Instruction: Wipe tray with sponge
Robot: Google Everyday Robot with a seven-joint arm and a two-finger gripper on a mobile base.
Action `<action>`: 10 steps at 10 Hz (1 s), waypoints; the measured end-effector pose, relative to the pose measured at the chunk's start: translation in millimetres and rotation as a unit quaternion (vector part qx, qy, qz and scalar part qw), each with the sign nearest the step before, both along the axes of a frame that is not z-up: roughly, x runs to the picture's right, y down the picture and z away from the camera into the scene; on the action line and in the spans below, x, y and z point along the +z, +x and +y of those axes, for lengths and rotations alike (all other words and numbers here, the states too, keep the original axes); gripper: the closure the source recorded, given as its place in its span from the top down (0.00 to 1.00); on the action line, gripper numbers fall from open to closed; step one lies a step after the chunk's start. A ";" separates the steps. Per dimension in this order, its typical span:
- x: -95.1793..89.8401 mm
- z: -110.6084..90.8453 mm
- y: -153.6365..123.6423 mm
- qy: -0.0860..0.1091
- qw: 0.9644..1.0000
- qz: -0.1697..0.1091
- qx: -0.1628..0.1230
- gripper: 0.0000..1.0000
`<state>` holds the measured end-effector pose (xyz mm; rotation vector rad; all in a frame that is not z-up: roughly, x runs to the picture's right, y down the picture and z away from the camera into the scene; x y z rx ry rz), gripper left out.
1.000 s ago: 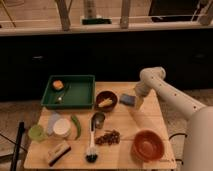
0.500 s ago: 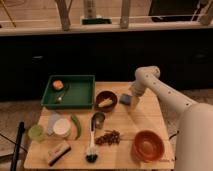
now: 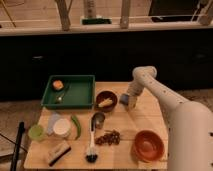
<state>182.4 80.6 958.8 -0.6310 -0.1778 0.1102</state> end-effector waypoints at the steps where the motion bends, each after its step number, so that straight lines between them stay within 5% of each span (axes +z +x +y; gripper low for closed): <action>1: 3.0 2.6 1.5 -0.005 1.000 -0.001 0.001 0.41; 5: 5.9 4.3 2.0 -0.009 1.000 -0.006 0.000 0.02; 10: -2.6 -4.7 13.3 -0.002 1.000 -0.013 -0.014 0.00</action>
